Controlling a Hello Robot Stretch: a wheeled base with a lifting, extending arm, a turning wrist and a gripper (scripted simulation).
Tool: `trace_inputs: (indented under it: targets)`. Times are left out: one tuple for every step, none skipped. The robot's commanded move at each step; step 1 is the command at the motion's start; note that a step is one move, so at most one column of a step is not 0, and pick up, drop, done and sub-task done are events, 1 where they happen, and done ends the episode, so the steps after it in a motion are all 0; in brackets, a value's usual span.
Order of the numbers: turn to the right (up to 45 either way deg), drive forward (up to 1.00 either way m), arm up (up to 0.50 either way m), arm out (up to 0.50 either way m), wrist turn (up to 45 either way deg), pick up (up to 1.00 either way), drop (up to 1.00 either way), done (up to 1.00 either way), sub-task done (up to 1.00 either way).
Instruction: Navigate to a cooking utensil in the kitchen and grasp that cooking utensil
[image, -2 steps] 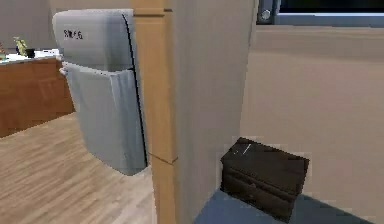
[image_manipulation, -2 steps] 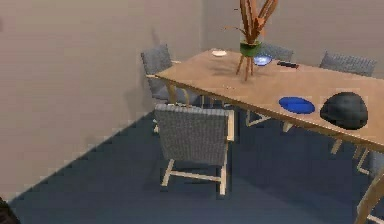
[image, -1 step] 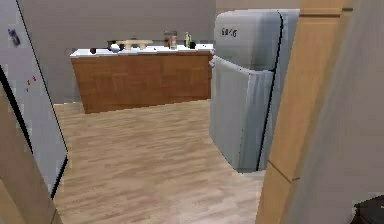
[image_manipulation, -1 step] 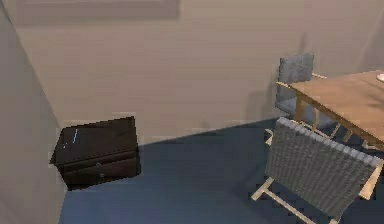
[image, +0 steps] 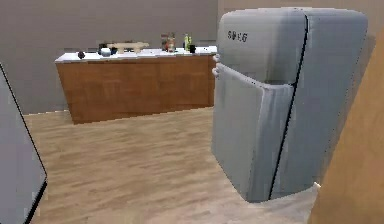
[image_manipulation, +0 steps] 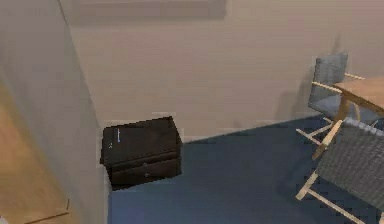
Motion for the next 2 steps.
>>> trace_inputs:
  targets:
    - [6.0,0.0,0.0,0.0,0.0,0.0,0.0,0.0,0.0]
    - [0.0,0.45,0.0,0.0,0.0,0.0,0.0,0.0,0.0]
